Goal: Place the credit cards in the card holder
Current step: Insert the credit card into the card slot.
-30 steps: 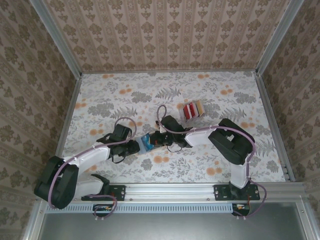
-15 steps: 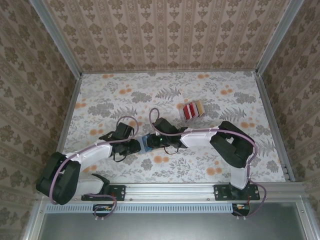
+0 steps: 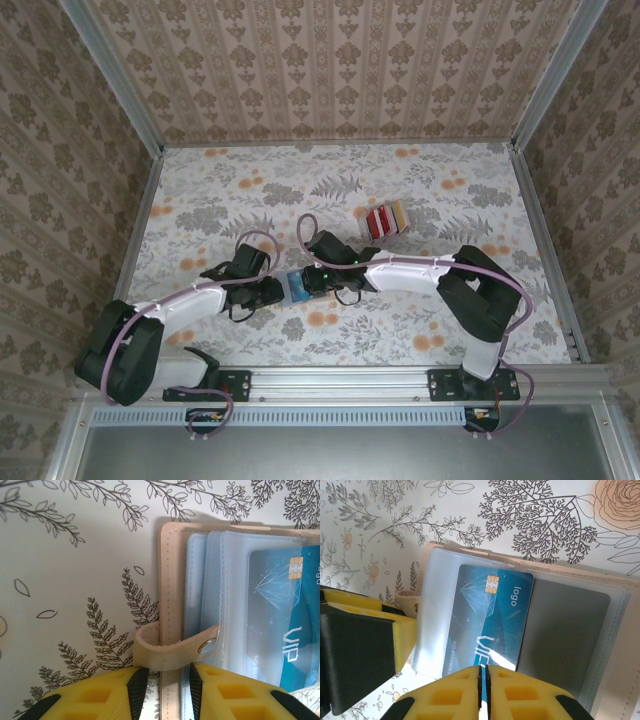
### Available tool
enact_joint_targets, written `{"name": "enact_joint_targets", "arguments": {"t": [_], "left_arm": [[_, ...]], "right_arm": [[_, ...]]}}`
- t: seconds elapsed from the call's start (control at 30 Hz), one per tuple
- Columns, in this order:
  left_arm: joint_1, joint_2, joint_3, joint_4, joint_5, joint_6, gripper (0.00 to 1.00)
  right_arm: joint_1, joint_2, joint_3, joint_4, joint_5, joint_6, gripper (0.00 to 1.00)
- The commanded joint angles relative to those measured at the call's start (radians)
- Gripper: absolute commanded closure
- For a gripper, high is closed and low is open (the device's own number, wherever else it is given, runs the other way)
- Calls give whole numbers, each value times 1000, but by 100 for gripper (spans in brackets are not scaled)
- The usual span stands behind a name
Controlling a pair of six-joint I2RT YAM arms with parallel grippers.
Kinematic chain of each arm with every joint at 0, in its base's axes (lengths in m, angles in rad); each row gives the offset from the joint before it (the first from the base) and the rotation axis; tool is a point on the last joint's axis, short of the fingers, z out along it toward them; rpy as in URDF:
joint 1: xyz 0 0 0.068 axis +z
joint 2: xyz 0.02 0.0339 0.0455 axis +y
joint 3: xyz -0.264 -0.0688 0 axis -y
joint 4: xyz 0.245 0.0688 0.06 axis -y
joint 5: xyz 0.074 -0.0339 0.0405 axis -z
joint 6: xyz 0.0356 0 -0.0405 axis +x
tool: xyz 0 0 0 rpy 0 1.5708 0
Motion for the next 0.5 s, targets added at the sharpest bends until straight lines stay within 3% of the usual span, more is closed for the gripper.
{"name": "enact_joint_targets", "arguments": {"t": [0.0,0.47], "left_arm": [[-26,53,-42,72,54,-6,67],[-51,65,-52,105,48,-33,68]], "right_arm": [[-10,41,35,-46,20,-15,87],[6,163,79,-24,-57,10,87]]}}
